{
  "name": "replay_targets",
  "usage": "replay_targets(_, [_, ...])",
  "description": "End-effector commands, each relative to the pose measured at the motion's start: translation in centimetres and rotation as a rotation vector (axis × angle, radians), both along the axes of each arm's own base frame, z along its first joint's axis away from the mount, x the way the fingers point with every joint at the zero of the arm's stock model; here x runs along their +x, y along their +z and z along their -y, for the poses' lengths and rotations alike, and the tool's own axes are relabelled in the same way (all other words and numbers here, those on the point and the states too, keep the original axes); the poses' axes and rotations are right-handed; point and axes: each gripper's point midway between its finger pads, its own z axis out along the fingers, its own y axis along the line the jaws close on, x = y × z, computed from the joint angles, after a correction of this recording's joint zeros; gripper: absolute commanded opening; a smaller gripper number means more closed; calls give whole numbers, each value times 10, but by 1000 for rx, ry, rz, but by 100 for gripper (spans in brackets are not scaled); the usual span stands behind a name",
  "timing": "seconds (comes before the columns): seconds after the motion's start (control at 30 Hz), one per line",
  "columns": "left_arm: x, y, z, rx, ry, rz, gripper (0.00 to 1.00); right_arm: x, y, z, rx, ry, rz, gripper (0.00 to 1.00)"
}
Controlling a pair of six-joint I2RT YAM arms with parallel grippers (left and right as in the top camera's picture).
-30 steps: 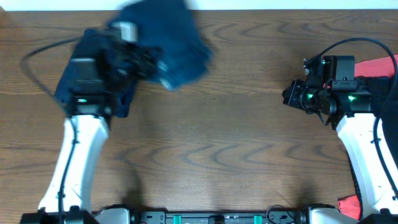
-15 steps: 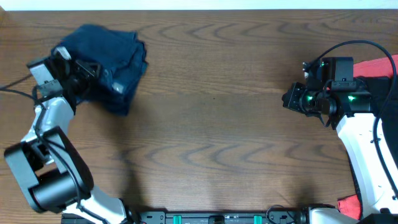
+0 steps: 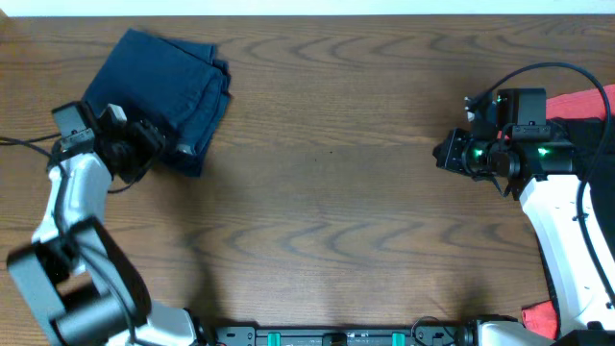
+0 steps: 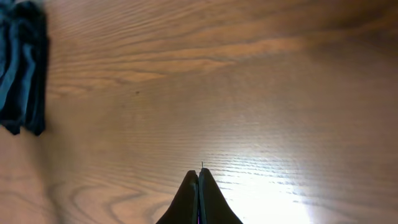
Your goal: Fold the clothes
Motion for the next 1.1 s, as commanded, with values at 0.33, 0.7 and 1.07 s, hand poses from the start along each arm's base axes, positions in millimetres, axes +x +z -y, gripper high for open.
replay_targets(0.33, [-107, 179, 82, 387, -404, 379, 78, 8, 54, -40, 84, 272, 289, 4])
replay_targets(0.7, [-165, 198, 107, 629, -520, 426, 98, -48, 150, -36, -46, 252, 611, 99])
replay_targets(1.07, [-164, 197, 106, 629, -520, 420, 98, -109, 202, -56, 93, 366, 788, 99])
